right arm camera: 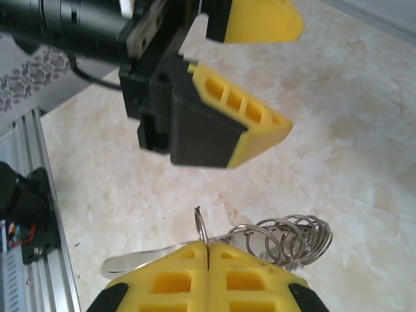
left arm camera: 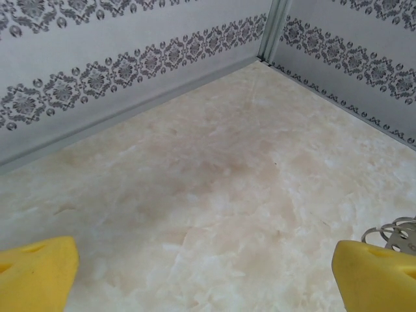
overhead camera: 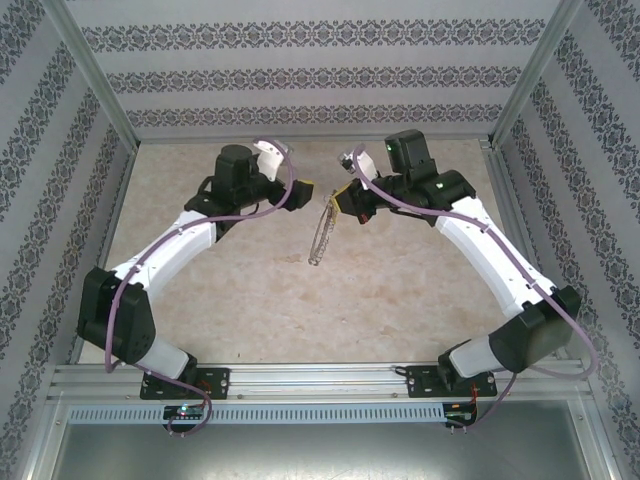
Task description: Put the keys on the keyring
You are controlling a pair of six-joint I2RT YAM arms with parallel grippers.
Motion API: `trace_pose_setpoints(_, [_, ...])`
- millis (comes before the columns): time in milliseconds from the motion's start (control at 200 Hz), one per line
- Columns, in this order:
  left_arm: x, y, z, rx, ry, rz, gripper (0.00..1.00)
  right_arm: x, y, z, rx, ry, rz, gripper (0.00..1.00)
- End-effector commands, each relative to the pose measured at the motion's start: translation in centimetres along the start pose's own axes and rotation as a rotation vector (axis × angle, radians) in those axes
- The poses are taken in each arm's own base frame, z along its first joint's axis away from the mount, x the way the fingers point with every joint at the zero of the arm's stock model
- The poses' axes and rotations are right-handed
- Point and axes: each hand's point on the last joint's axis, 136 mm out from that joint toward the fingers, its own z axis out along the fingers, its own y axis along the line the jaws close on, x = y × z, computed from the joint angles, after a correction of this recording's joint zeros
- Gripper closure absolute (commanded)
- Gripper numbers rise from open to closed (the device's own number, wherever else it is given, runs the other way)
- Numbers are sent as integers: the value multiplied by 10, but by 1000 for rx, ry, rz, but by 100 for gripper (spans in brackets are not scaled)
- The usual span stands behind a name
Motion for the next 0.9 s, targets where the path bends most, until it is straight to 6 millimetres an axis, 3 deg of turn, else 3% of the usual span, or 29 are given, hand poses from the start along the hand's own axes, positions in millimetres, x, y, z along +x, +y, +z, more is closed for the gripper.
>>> trace_pose_setpoints(0, [-23,-13,-26,102,-21,-13,0,11,11,-6,-15,119,-70,100])
trace_pose_setpoints(175, [-36,-17,-33,201,-71,-41,0,12,11,-1,-9,195,-116,100])
trace_pose_setpoints(375, [-25,-43,-39,374,-35,34,1,19,3,10,-3,284,-140,100])
trace_pose_setpoints(460, [-16,-61,-44,504,12,50,8,21,0,12,3,316,-152,100])
trace_pose_setpoints(565, [-7,-75,-45,639,79,20,31,24,-2,14,3,353,-155,100])
trace_pose_setpoints(644, [-1,-81,-45,711,110,-1,42,25,-3,15,5,373,-151,100])
trace_pose_setpoints(894, [15,-87,-36,771,111,-8,46,25,0,13,-13,390,-139,100])
